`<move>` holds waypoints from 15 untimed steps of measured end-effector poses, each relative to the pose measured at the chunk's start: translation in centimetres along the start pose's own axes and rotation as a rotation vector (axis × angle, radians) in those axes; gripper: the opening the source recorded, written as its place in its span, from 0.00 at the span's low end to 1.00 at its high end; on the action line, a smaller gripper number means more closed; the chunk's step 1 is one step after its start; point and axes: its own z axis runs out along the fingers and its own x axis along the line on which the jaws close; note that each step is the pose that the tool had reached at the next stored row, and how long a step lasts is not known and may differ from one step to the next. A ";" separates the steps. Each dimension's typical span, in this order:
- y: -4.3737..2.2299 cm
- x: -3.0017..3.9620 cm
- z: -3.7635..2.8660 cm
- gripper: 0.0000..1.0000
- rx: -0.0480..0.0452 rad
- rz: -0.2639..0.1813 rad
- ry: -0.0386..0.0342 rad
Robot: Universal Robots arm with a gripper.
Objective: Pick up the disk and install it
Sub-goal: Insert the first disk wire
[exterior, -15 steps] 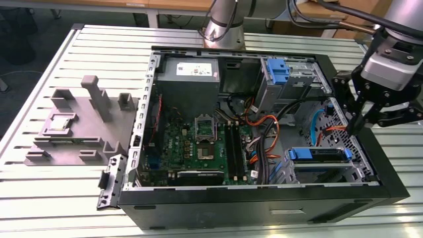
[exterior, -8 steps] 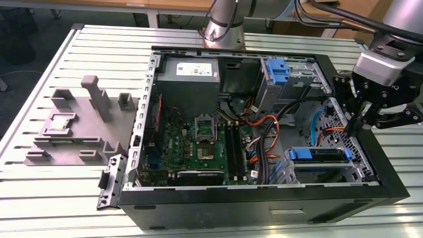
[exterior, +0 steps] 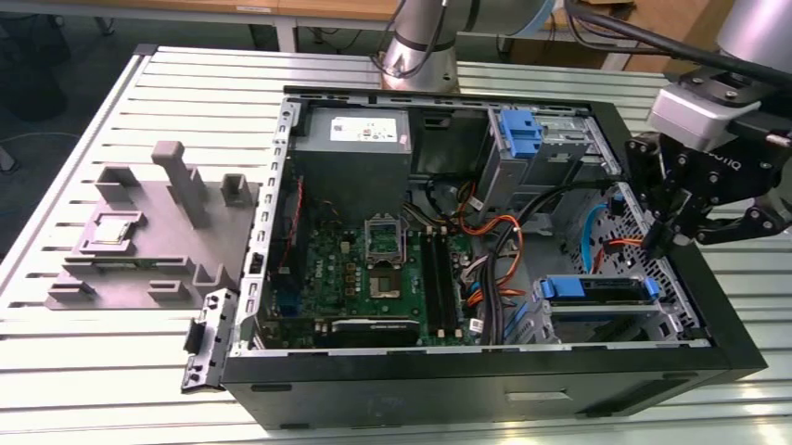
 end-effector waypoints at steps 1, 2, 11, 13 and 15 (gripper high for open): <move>0.00 0.00 0.01 0.17 -0.0030 0.018 0.0002; 0.00 0.00 0.02 0.17 -0.0059 0.035 0.0005; 0.00 -0.03 0.18 0.17 -0.0323 0.196 0.0029; 0.00 -0.04 0.22 0.17 -0.0384 0.233 0.0035; 0.00 -0.04 0.26 0.17 -0.0443 0.269 0.0040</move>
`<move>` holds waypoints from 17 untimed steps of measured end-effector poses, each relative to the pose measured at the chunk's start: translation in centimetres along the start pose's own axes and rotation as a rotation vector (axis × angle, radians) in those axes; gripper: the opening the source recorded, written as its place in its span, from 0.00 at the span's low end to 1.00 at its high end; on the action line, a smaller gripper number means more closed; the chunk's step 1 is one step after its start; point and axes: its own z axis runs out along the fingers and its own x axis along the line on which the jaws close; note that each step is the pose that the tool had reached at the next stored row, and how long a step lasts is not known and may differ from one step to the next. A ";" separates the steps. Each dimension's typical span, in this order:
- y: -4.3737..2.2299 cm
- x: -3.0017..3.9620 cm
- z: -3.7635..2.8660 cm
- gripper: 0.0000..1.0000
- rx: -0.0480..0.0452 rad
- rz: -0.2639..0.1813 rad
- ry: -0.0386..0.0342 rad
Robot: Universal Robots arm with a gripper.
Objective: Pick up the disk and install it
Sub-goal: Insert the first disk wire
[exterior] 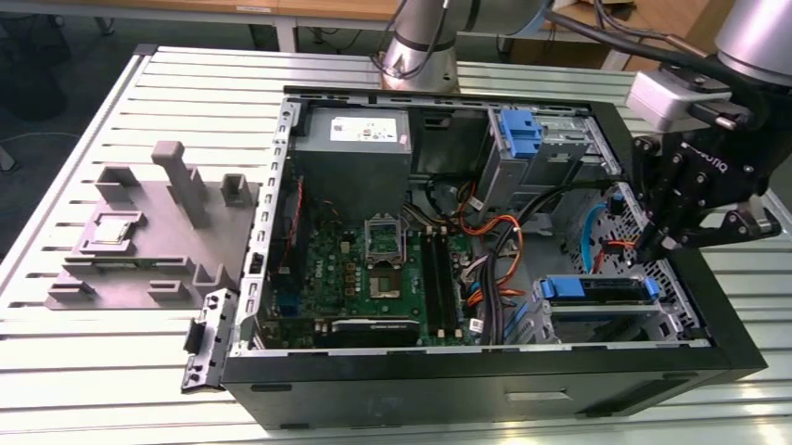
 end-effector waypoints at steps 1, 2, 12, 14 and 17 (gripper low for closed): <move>0.00 0.00 0.02 0.17 -0.0029 0.018 0.0002; 0.00 -0.01 0.03 0.17 -0.0059 0.035 0.0005; 0.22 -0.08 0.24 0.17 -0.0289 0.176 0.0026; 0.39 -0.11 0.26 0.17 -0.0298 0.181 0.0026; 0.69 -0.09 0.27 0.17 -0.0297 0.181 0.0006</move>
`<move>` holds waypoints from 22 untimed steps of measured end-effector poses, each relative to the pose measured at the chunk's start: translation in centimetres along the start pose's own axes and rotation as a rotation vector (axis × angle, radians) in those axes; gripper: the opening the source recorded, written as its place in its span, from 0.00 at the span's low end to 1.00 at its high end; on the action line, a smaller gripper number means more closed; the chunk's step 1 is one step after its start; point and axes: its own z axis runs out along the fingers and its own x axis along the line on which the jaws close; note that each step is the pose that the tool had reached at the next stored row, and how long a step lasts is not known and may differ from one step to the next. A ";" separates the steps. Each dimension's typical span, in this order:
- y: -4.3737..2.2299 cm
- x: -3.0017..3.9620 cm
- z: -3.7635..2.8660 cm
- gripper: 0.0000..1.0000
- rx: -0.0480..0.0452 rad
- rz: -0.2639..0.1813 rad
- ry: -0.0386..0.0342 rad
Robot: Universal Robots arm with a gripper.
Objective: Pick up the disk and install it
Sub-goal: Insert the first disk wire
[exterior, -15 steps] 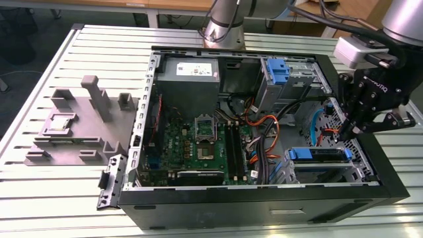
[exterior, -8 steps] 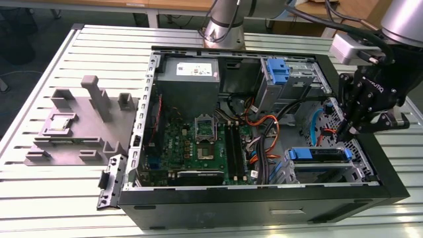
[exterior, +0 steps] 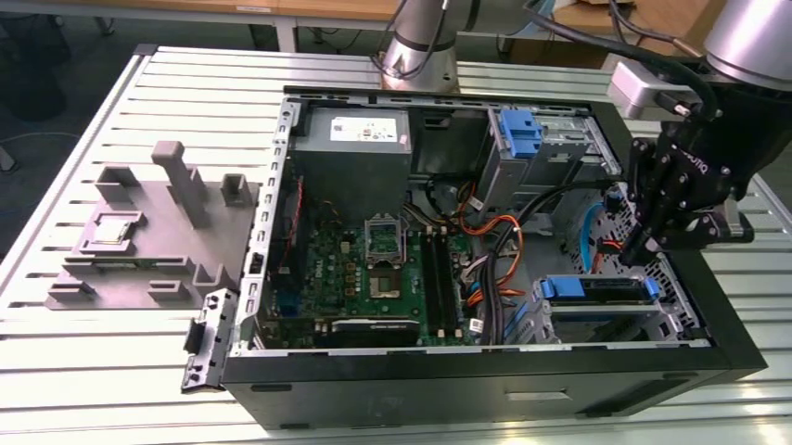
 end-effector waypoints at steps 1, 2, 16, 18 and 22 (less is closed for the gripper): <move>0.05 0.10 0.02 0.17 -0.0001 0.000 -0.0035; 0.08 0.25 0.05 0.17 -0.0003 0.000 -0.0093; 0.19 2.07 1.00 0.17 -0.0024 0.000 -0.0786; 0.20 2.12 1.10 0.17 -0.0024 0.000 -0.0797; 0.32 2.19 1.22 0.17 -0.0024 -0.001 -0.0812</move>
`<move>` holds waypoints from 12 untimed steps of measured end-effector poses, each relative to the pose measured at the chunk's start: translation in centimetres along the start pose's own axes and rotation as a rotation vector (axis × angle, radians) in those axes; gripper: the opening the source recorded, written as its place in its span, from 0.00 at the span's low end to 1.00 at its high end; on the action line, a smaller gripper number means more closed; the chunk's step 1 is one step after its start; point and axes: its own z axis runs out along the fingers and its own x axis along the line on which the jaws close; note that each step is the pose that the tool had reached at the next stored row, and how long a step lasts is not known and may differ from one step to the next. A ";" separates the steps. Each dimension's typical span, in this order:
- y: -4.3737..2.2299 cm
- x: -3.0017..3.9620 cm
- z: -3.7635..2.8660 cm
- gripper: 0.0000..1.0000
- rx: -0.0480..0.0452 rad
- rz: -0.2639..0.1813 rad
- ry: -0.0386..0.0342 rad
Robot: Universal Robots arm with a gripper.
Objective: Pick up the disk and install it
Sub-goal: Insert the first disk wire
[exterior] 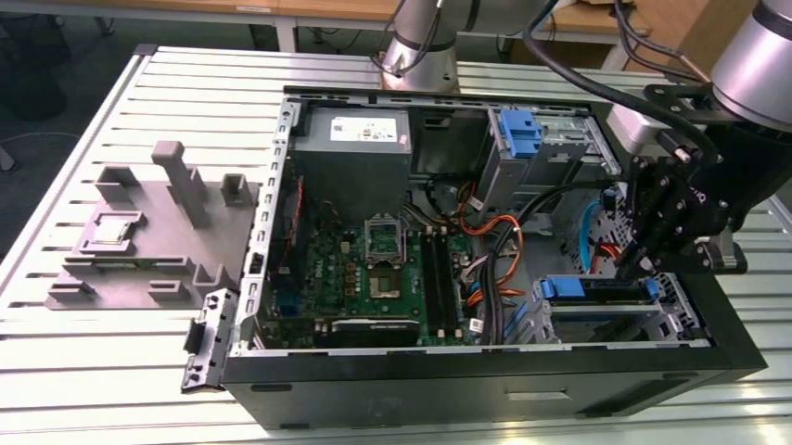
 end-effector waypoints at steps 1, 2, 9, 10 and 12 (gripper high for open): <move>0.05 0.01 0.02 0.17 0.0000 0.000 0.0000; 0.08 0.04 0.06 0.17 0.0000 0.000 -0.0002; 0.17 0.17 0.28 0.17 0.0000 0.000 -0.0001; 0.18 0.18 0.32 0.17 0.0001 0.000 -0.0002; 0.20 0.18 0.39 0.17 0.0000 0.000 -0.0002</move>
